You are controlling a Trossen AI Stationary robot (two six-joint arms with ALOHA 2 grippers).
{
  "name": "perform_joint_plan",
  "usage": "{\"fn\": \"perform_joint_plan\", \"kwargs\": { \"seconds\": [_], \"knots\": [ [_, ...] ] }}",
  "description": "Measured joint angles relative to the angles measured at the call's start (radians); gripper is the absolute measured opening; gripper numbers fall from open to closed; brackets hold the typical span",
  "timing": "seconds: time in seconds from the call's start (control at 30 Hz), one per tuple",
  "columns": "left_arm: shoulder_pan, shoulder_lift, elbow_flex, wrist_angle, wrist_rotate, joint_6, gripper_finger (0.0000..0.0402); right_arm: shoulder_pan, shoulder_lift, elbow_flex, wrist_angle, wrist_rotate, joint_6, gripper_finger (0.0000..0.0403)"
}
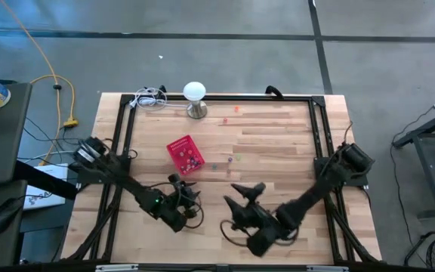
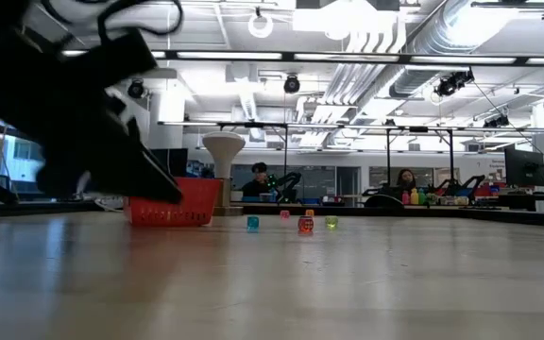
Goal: Pick & Place Dice
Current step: Put the light blue die into the red basket
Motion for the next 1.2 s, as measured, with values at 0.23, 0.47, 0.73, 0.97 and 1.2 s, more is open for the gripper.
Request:
{"fn": "perform_joint_plan", "kwargs": {
  "seconds": [0.23,0.47,0.73,0.97,1.2],
  "knots": [
    [0.068,0.116,0.0,0.257,0.012,-0.028,0.0168,0.064,-0.005,-0.002,-0.093,-0.002,0.118,0.0254],
    [0.135,0.232,0.001,0.522,0.003,-0.031,0.0168,0.068,-0.005,-0.002,-0.123,-0.037,0.146,0.0254],
    [0.188,0.258,0.003,0.566,-0.02,0.017,0.0168,0.068,-0.005,-0.002,-0.129,-0.143,0.146,0.0254],
    [0.268,0.261,0.0,0.594,-0.058,0.131,0.0168,0.068,-0.005,-0.002,-0.131,-0.14,0.146,0.0254],
    [0.331,0.257,0.001,0.608,0.058,0.131,0.0168,0.068,-0.005,-0.002,-0.131,-0.143,0.146,0.0254]
  ]
}}
